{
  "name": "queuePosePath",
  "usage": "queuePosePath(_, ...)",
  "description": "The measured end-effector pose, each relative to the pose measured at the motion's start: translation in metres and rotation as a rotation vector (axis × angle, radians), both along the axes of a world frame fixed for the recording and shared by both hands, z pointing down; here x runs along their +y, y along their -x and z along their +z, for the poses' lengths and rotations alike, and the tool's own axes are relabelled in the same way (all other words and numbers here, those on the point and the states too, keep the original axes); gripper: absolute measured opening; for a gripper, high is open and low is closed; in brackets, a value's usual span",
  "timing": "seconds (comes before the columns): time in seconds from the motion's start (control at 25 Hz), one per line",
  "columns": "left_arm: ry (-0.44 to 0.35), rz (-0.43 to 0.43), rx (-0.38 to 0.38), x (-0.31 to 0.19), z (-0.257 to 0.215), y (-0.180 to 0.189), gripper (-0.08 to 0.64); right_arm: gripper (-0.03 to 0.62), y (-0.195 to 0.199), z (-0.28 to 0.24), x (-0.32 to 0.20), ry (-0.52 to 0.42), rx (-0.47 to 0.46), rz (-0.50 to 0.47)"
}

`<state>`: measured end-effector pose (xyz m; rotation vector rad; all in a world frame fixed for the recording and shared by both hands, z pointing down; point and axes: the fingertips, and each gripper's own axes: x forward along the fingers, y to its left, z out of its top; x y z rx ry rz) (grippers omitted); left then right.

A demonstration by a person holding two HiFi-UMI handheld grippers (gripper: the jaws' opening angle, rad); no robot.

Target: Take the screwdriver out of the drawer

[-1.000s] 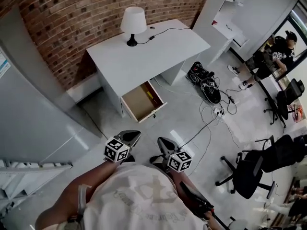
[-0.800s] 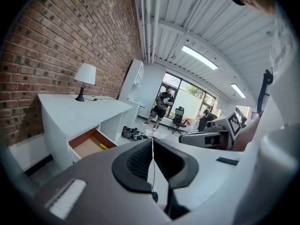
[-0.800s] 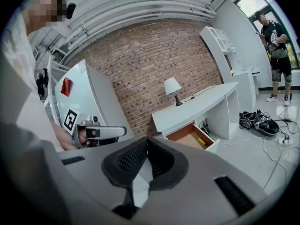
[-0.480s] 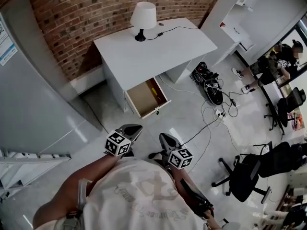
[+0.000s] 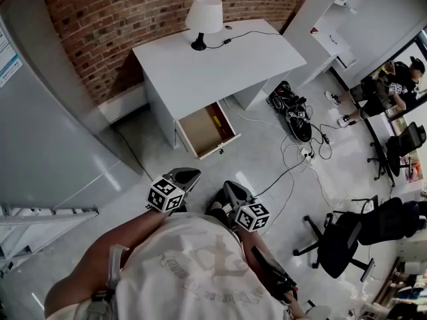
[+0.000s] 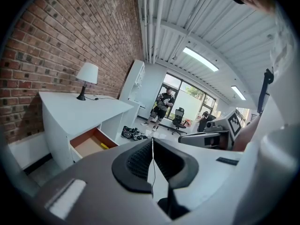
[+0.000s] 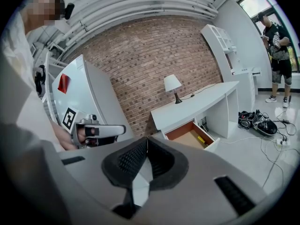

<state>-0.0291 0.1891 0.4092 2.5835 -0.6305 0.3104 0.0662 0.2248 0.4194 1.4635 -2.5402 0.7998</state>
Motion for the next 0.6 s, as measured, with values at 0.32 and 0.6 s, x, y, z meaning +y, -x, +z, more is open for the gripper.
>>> queuePosePath(0.32, 0.006, -0.017, -0.003, -0.004, 0.000, 0.006, 0.012, 0.008, 0.004, -0.002, -0.011, 0.002, 0.012, -0.016)
queuePosePath(0.6, 0.007, -0.052, 0.000, -0.014, -0.002, 0.018, 0.012, 0.008, 0.010, -0.005, -0.022, 0.005, 0.023, -0.035)
